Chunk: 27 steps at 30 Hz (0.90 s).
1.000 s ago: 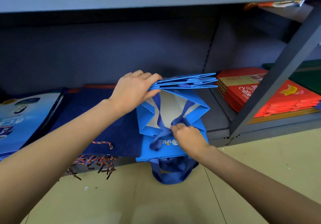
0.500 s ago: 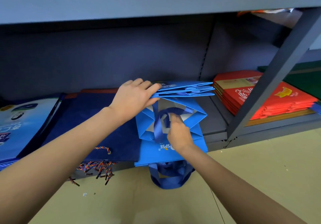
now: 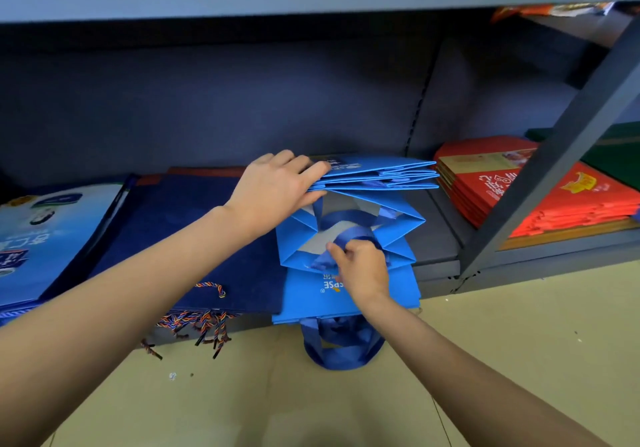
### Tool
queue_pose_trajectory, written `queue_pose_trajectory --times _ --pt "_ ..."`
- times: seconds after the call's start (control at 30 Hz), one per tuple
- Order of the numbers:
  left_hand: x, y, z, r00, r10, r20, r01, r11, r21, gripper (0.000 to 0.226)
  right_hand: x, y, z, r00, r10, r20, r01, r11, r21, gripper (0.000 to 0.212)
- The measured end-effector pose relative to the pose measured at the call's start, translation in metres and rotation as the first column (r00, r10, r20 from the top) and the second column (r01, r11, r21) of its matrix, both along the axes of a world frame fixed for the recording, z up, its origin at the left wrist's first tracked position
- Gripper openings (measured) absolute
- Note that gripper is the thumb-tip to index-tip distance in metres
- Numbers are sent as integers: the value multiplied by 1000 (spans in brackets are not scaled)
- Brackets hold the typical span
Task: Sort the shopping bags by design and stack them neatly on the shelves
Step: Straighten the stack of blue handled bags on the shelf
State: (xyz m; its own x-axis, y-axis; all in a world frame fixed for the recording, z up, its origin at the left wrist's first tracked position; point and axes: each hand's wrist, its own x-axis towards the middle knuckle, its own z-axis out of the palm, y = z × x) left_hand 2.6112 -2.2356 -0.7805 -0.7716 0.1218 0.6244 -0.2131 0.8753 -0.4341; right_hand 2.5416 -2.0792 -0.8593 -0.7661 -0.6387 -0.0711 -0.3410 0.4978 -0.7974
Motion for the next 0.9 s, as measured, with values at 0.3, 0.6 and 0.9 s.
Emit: queue_pose_trajectory --times 0.3,0.6,0.9 --pt "1 1 -7 1000 -7 -1 6 999 -37 40 13 -10 -15 874 268 405 -190 956 -222 53" --pt "5 1 -17 999 -53 8 53 998 -43 35 -10 49 22 708 435 -556 -438 889 137 35" --pt "2 -1 -6 999 -40 19 40 999 -16 40 -58 75 7 337 281 -898 -221 951 215 43"
